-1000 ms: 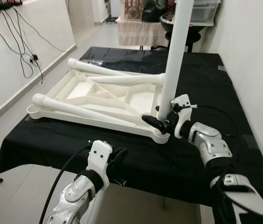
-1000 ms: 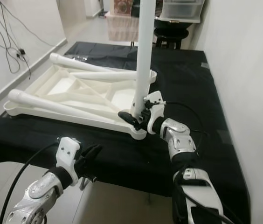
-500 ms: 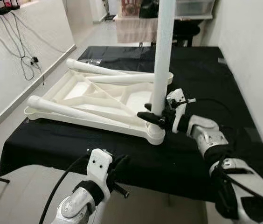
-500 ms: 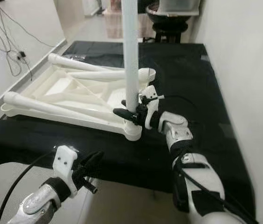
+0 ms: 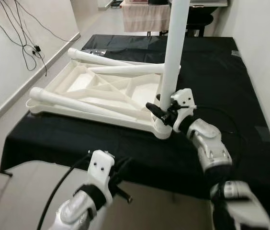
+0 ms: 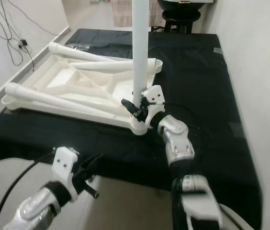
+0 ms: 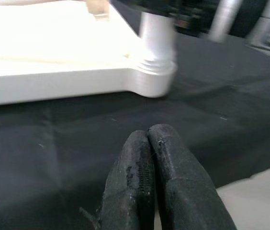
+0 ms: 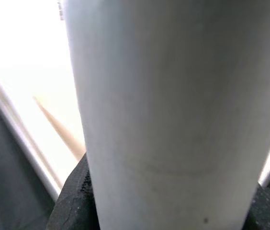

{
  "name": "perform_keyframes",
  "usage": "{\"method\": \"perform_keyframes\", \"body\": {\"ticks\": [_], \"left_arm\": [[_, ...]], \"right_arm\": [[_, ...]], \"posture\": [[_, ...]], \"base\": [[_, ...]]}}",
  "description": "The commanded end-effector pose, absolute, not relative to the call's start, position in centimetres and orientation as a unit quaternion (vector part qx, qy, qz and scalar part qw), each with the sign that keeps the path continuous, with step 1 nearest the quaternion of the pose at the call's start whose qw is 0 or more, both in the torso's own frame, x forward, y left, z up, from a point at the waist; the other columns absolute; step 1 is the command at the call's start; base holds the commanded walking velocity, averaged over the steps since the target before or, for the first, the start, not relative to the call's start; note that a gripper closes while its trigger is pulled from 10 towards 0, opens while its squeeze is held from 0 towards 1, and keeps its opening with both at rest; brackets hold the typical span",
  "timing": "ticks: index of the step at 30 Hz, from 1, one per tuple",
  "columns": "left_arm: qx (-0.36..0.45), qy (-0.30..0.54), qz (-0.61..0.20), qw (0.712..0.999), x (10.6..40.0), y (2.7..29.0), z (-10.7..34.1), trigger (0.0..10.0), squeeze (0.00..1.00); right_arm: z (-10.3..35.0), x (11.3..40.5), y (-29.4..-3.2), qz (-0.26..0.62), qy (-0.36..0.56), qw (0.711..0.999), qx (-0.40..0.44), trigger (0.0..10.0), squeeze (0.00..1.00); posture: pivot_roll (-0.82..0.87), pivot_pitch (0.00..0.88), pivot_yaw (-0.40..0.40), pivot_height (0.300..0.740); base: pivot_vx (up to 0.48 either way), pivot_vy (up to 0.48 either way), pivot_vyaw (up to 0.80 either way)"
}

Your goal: Building children table

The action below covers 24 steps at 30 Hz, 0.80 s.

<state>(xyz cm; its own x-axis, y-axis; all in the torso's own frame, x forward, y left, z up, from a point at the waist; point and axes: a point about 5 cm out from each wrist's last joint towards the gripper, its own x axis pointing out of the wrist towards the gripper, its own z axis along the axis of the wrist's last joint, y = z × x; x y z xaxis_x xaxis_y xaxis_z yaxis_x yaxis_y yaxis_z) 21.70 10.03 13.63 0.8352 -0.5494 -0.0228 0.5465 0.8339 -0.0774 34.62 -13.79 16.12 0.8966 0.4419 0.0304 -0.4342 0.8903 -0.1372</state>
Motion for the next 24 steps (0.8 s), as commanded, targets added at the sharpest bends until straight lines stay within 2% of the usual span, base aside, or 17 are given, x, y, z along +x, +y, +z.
{"method": "perform_keyframes", "body": {"ticks": [1, 3, 5, 8, 13, 15, 16, 17, 18, 23, 24], "left_arm": [[-0.031, 0.03, -0.286, 0.957, 22.0, 10.3, 13.1, 10.0, 0.0], [-0.027, 0.033, -0.287, 0.957, 23.1, 10.2, 12.6, 10.0, 0.0], [-0.025, 0.034, -0.288, 0.957, 23.4, 10.2, 12.5, 10.0, 0.0], [-0.018, 0.033, -0.287, 0.957, 23.9, 10.1, 12.4, 10.0, 0.0], [-0.016, 0.031, -0.278, 0.96, 24.3, 10.2, 12.3, 10.0, 0.0], [-0.016, 0.031, -0.278, 0.96, 24.3, 10.2, 12.3, 10.0, 0.0], [-0.016, 0.03, -0.278, 0.96, 24.3, 10.2, 12.3, 10.0, 0.0], [-0.016, 0.03, -0.278, 0.96, 24.3, 10.2, 12.3, 10.0, 0.0], [-0.016, 0.029, -0.278, 0.96, 24.4, 10.2, 12.4, 10.0, 0.0], [-0.02, 0.026, -0.28, 0.96, 24.2, 10.2, 12.5, 10.0, 0.0], [-0.022, 0.025, -0.281, 0.959, 24.1, 10.1, 12.5, 10.0, 0.0]], "right_arm": [[11.6, 33.3, -15.0, 0.186, 0.083, 0.976, -0.071, 0.0, 0.0], [12.5, 34.3, -17.0, 0.066, 0.073, 0.994, -0.052, 0.0, 0.0], [12.7, 34.5, -17.0, 0.056, 0.066, 0.995, -0.053, 0.0, 0.0], [12.7, 34.1, -15.2, 0.064, 0.068, 0.994, -0.049, 0.0, 0.0], [12.8, 34.1, -13.8, 0.064, 0.081, 0.993, -0.054, 0.0, 0.0], [12.8, 34.1, -13.8, 0.064, 0.081, 0.993, -0.054, 0.0, 0.0], [13.3, 34.5, -13.6, 0.077, 0.074, 0.993, -0.046, 10.0, 0.34], [13.3, 34.5, -13.6, 0.077, 0.074, 0.993, -0.046, 10.0, 0.34], [14.2, 34.9, -13.4, 0.105, 0.065, 0.991, -0.043, 10.0, 1.0], [16.7, 36.6, -13.1, 0.188, 0.015, 0.982, -0.016, 10.0, 1.0], [17.8, 37.0, -12.6, 0.249, -0.005, 0.968, -0.001, 10.0, 0.67]], "posture": [[-0.06, 0.147, 0.049, 0.74], [-0.09, 0.08, 0.047, 0.74], [-0.09, 0.076, 0.045, 0.74], [-0.08, 0.06, 0.039, 0.74], [-0.08, 0.039, 0.036, 0.74], [-0.08, 0.039, 0.036, 0.74], [-0.07, 0.04, 0.035, 0.74], [-0.07, 0.04, 0.035, 0.74], [-0.07, 0.047, 0.036, 0.74], [-0.06, 0.065, 0.042, 0.74], [-0.06, 0.079, 0.044, 0.74]], "base": [[0.0, 0.0, 0.0], [0.0, 0.0, 0.0], [0.0, 0.0, 0.0], [0.0, 0.0, 0.0], [0.0, 0.0, 0.0], [0.0, 0.0, 0.0], [0.0, 0.0, 0.0], [0.0, 0.0, 0.0], [0.0, 0.0, 0.0], [0.0, 0.0, 0.0], [0.0, 0.0, 0.0]]}}
